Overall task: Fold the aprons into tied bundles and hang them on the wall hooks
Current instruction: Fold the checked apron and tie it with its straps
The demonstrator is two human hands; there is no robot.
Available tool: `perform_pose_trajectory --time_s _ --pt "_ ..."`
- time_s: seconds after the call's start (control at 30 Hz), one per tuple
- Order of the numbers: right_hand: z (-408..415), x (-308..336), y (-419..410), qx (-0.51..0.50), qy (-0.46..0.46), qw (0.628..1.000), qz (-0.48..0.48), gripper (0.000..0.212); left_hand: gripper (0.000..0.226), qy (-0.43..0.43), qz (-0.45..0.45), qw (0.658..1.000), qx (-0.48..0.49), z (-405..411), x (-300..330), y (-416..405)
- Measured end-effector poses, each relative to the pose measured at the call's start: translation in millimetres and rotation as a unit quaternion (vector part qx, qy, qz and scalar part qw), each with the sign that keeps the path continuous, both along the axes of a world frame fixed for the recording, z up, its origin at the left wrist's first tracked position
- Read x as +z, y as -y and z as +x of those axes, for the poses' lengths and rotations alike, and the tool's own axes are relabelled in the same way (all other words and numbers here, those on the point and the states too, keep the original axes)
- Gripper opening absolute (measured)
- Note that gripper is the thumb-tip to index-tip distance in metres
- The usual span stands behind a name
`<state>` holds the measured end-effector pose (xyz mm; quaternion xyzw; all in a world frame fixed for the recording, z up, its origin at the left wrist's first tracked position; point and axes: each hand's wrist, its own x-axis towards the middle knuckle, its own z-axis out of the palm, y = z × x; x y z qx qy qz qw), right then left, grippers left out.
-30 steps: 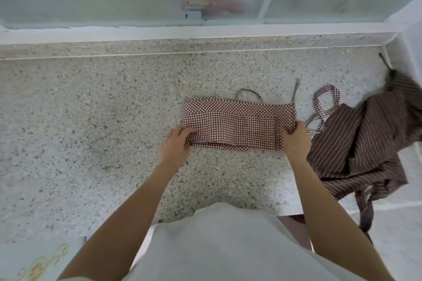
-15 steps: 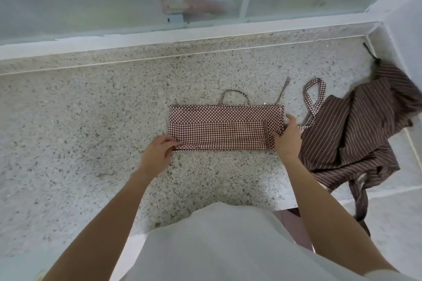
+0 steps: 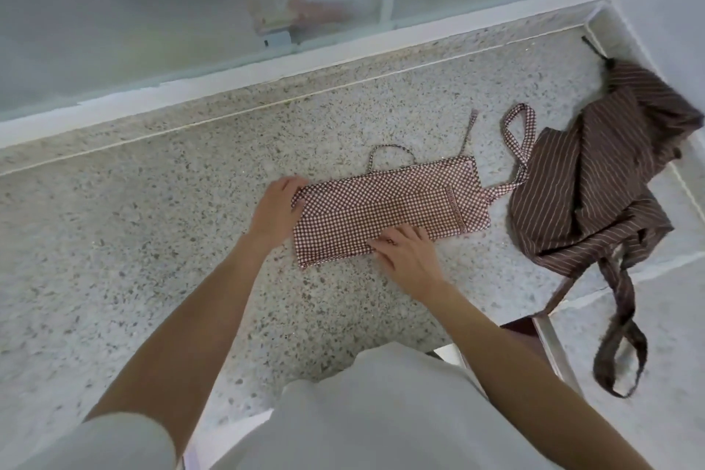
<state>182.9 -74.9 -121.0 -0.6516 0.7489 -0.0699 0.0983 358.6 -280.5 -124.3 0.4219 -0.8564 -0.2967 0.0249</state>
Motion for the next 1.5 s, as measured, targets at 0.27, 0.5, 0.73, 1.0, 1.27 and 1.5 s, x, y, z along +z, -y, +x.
perform_pose_trajectory --time_s 0.27,0.5,0.73,1.0,1.27,1.5 --pt "-24.9 0.2 -39.2 -0.093 -0.079 0.978 0.168 0.053 0.032 0.035 0.114 0.991 -0.066 34.6 3.5 -46.8" --pt "-51.5 -1.1 -42.6 -0.020 -0.062 0.991 0.120 0.048 0.042 -0.015 -0.063 0.958 -0.280 48.4 -10.2 -101.8" --pt "-49.9 -4.5 -39.1 -0.026 0.052 0.995 0.075 0.045 0.013 -0.013 -0.076 0.971 -0.224 43.4 -5.2 -95.8" --pt "-52.9 -5.7 -30.1 -0.128 0.092 0.988 0.009 0.036 0.017 -0.097 -0.110 0.976 -0.159 -17.5 74.9 -53.6" --pt "-66.9 8.5 -12.5 -0.347 0.270 0.896 -0.065 0.020 0.019 -0.110 -0.104 0.979 -0.134 -126.2 97.3 6.7" --pt "-80.6 -0.3 4.2 -0.444 0.238 0.863 0.001 0.029 0.021 -0.065 -0.033 0.981 -0.178 -212.8 68.3 49.8"
